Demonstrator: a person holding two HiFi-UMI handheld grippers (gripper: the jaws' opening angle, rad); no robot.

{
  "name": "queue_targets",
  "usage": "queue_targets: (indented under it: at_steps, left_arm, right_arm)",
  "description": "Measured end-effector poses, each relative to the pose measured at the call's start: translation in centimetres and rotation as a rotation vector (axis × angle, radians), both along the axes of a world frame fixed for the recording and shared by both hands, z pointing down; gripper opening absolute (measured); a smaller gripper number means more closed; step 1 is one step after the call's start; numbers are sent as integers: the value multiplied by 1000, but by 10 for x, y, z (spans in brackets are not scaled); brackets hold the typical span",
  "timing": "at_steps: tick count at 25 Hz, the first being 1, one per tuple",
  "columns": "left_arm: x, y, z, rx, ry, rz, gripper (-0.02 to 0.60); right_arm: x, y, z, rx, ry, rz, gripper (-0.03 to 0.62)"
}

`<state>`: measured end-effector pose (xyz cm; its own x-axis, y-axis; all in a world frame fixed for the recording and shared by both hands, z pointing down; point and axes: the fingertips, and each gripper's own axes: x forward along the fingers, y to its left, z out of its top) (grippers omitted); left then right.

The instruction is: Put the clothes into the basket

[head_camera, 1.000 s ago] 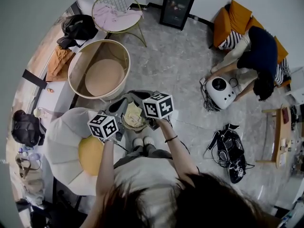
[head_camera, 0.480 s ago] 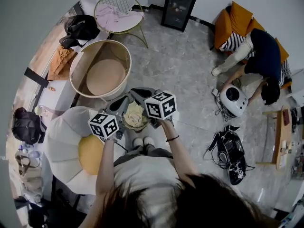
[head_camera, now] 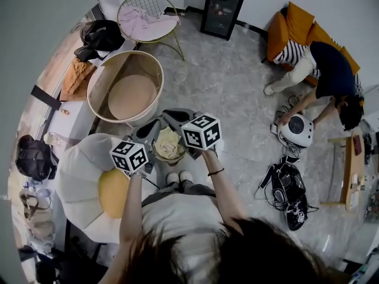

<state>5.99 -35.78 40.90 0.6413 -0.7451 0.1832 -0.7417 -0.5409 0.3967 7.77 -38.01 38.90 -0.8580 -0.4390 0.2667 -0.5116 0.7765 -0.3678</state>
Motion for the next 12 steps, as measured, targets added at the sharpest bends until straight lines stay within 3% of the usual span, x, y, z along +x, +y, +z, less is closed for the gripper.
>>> queue_targets:
  at_steps: [12]
  left_arm:
    - [-2, 2, 3, -7, 0, 9, 11]
  right_arm:
    - [0, 1, 3, -24, -33, 8, 8]
